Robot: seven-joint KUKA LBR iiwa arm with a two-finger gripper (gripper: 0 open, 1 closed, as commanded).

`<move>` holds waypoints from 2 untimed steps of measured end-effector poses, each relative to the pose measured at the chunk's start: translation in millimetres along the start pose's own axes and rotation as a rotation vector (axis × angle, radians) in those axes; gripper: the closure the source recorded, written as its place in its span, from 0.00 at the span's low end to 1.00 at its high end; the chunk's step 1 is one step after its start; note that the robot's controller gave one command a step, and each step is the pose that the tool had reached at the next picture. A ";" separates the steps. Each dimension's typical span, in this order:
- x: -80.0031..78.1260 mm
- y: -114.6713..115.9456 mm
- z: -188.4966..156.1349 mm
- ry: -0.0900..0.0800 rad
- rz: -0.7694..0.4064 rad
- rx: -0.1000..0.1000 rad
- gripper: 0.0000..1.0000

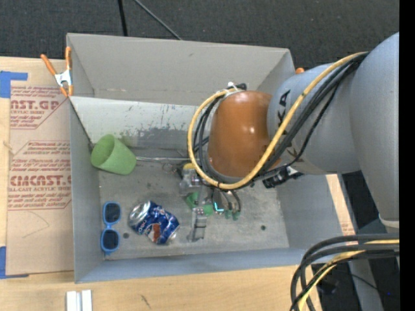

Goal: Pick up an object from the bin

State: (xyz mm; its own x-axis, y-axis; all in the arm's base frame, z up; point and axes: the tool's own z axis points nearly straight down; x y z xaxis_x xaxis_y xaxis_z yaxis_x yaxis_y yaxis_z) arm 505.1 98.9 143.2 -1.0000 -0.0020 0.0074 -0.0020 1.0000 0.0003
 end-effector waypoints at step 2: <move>20.5 51.6 42.7 -0.009 0.230 -0.002 0.00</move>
Offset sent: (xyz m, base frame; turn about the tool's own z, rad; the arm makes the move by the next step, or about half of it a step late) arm -0.0127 0.0501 -0.0732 0.1823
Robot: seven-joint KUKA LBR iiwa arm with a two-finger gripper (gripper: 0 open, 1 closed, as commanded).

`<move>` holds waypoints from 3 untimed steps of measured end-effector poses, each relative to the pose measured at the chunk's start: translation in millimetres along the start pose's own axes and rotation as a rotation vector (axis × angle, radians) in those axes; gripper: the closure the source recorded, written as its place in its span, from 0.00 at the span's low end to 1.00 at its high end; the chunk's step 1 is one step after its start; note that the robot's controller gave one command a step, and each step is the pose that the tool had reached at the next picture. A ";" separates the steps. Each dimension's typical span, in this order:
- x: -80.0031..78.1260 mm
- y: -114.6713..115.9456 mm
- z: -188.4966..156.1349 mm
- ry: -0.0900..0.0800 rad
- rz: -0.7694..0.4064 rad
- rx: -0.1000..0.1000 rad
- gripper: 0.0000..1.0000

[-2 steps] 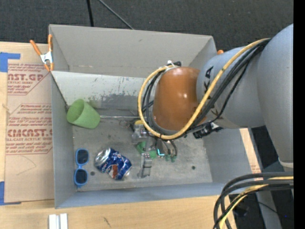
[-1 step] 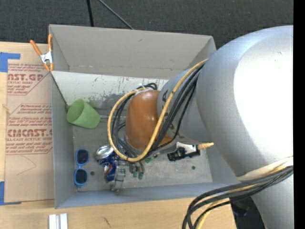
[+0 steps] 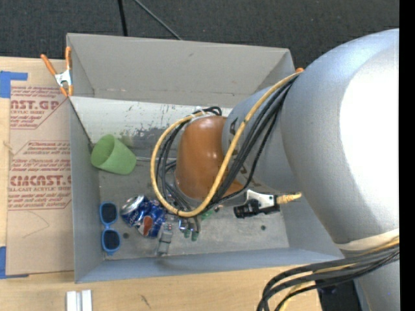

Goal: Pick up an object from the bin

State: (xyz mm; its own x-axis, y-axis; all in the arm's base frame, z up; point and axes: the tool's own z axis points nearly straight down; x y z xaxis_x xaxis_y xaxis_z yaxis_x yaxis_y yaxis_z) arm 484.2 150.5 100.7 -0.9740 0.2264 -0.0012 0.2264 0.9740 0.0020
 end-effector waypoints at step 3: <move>7.1 1.0 33.1 0.005 0.320 0.004 0.00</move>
Offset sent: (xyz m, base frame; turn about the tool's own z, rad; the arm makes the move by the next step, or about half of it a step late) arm -0.0053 0.0047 0.0033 0.2151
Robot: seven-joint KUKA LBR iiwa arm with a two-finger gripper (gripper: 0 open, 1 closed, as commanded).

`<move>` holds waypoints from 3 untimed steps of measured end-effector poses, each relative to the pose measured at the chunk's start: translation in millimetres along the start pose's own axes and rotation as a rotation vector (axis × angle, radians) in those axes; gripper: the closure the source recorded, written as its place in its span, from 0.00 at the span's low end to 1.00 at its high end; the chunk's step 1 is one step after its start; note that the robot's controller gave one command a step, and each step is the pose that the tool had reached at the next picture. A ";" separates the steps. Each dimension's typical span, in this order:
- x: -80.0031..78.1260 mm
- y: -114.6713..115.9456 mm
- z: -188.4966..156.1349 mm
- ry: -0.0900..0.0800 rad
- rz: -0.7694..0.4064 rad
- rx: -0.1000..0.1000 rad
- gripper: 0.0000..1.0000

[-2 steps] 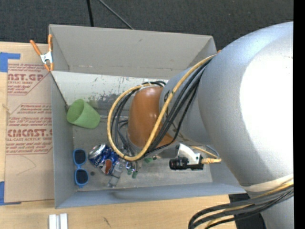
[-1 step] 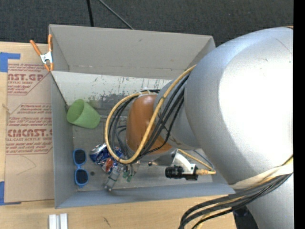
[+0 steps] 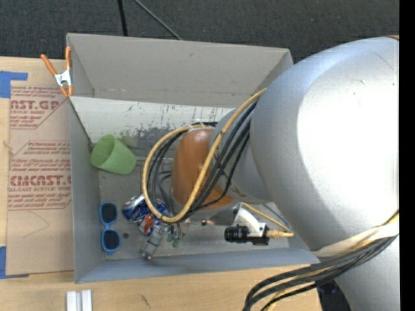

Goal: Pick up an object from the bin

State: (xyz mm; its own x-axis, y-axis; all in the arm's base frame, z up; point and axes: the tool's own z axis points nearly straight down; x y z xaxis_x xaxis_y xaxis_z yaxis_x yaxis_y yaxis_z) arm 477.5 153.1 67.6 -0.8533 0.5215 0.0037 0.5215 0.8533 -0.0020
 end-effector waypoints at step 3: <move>1.5 1.1 -46.2 -0.003 -0.003 -0.002 1.00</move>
Offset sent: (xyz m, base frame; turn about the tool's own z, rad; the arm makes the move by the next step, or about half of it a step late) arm 0.0000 0.0000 0.0000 0.0000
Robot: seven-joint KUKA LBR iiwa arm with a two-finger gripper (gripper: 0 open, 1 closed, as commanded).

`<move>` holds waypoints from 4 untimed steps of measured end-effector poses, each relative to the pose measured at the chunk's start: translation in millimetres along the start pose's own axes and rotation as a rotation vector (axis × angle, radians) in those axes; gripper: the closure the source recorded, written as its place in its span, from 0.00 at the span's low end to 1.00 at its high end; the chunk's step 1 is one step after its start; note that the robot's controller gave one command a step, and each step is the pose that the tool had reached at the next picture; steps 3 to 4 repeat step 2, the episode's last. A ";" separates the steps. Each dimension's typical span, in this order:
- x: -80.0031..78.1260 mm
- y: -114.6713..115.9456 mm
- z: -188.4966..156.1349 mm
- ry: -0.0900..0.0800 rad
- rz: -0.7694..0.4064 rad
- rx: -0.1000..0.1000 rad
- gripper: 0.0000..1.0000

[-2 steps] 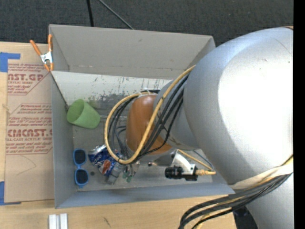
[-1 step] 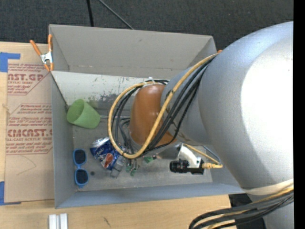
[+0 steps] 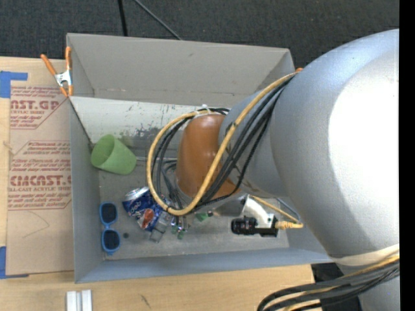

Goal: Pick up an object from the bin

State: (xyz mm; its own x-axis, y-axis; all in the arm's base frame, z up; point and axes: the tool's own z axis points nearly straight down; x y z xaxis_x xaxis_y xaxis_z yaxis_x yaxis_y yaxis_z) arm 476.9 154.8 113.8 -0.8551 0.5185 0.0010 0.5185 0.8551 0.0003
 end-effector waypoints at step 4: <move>0.7 1.3 -46.4 -0.002 -0.003 -0.002 1.00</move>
Offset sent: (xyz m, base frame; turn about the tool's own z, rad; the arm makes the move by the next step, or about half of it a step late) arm 0.0000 0.0000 0.0093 0.0000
